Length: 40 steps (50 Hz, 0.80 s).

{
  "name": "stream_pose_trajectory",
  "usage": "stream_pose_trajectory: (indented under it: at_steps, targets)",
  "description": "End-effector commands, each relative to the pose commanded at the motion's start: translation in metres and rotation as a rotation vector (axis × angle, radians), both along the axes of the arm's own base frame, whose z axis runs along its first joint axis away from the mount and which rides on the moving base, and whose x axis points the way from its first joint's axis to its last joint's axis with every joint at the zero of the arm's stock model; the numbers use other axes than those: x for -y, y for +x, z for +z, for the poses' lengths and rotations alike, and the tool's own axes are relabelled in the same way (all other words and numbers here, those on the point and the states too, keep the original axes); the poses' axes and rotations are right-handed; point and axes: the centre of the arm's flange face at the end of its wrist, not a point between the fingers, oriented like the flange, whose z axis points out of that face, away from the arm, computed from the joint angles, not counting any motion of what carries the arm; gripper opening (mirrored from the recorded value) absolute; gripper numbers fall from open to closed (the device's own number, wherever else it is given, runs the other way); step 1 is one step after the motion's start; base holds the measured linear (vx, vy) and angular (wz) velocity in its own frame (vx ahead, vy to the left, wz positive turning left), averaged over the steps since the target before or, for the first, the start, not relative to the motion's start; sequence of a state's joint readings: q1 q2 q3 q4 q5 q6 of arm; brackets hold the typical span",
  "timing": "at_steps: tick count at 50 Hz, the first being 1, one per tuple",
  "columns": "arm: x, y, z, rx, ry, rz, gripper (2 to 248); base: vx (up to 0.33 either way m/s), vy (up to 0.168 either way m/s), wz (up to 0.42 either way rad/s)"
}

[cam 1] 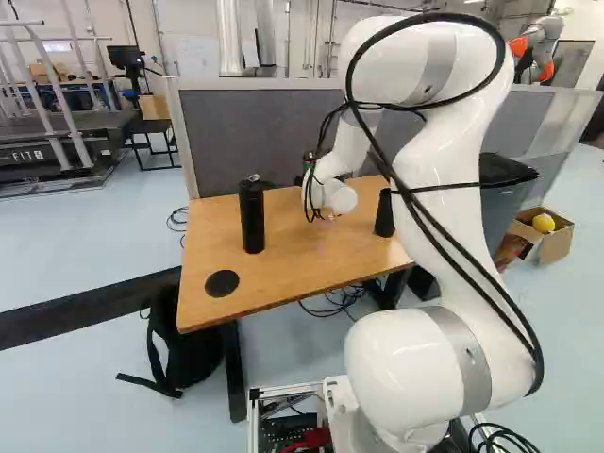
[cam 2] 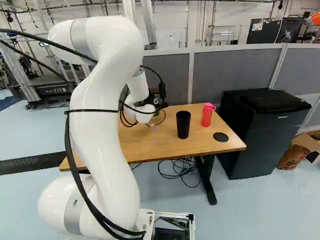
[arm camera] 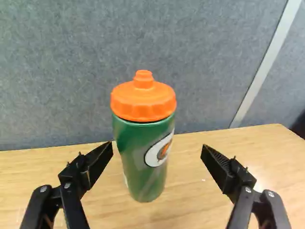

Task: Pick up the green bottle from the table

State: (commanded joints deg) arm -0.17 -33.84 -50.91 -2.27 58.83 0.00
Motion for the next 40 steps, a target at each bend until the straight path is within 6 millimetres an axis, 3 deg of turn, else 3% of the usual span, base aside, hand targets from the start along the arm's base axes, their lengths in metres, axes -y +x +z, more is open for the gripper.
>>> stream_pose_trajectory:
  at_steps: [17,18,23,24,28,29,33,34,40]
  targets:
    - [-0.006,0.02,-0.01,0.01,-0.001,0.013,247,0.0,0.0,0.0]
    - [-0.006,0.021,-0.01,0.01,-0.001,0.013,218,0.0,0.0,0.0]
    - [-0.006,0.022,-0.01,0.011,-0.001,0.013,218,0.0,0.0,0.0]
    - [-0.006,0.022,-0.01,0.011,-0.001,0.013,180,0.0,0.0,0.0]
    - [-0.006,0.022,-0.011,0.011,-0.001,0.013,180,0.0,0.0,0.0]
    - [-0.006,0.022,-0.011,0.011,-0.001,0.013,141,0.0,0.0,0.0]
    - [-0.006,0.022,-0.011,0.011,-0.001,0.013,141,0.0,0.0,0.0]
    - [-0.006,0.022,-0.011,0.011,-0.001,0.013,113,0.0,0.0,0.0]
    - [-0.007,0.021,-0.01,0.01,-0.001,0.014,109,0.0,0.0,0.0]
